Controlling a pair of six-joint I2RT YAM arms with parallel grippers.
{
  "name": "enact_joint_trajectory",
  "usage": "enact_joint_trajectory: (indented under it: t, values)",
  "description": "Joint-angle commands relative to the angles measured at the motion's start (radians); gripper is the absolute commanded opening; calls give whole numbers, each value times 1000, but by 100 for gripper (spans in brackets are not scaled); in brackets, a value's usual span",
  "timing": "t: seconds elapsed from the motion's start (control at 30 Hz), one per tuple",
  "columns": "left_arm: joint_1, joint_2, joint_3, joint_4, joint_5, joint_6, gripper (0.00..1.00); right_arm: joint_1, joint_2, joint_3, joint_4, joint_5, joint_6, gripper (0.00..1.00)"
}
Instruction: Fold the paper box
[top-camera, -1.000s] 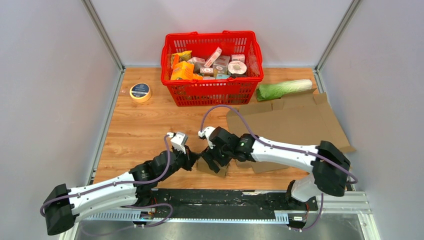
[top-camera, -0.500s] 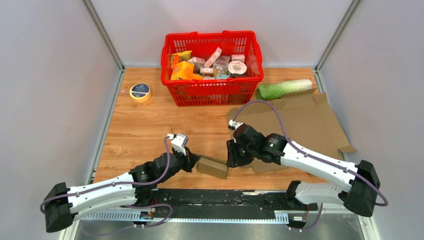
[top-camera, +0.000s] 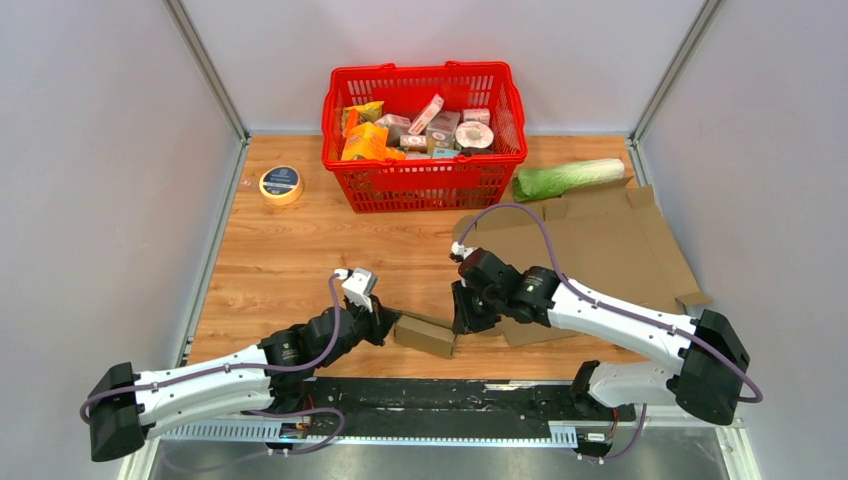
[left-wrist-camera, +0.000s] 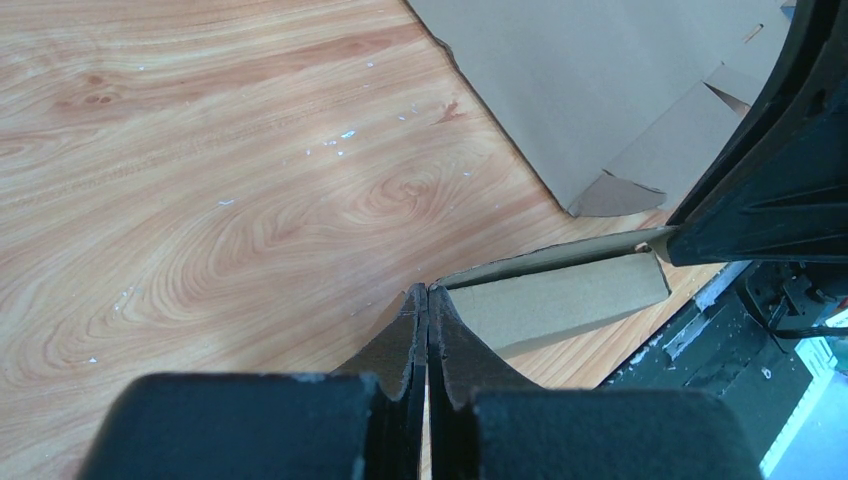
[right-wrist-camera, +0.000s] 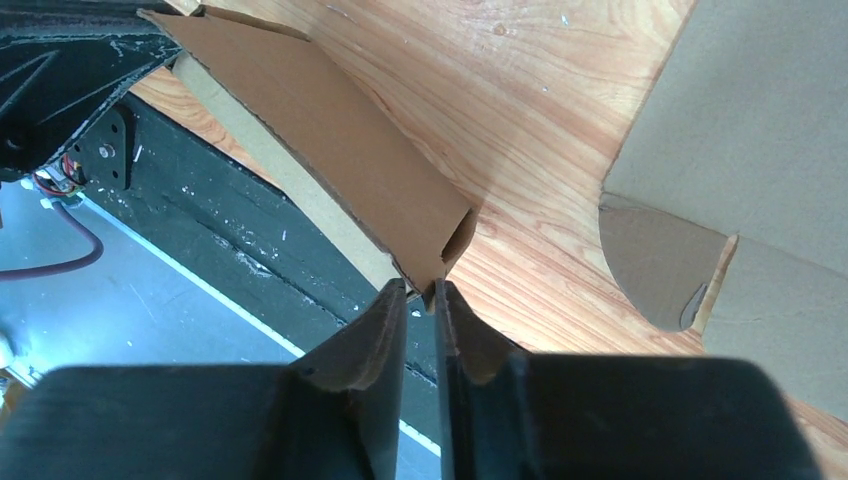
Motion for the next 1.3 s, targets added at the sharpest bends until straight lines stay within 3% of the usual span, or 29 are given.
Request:
enact_joint_trajectory:
  t: [0.0, 0.17, 0.67, 1.0, 1.27]
  values:
    - [-14, 9, -3, -109, 14, -3, 0, -4, 12, 5, 44, 5, -4, 15]
    - [-21, 9, -6, -109, 8, -8, 0, -4, 17, 9, 42, -4, 49, 0]
    - [-48, 14, -9, -100, -15, -26, 0, 7, 6, 11, -11, 71, 418, 0]
    - [-74, 35, -14, -78, -37, -46, 0, 136, 15, -4, -91, 385, 580, 0]
    - [-107, 49, -9, -72, -70, -65, 0, 285, 58, 29, -97, 522, 619, 1]
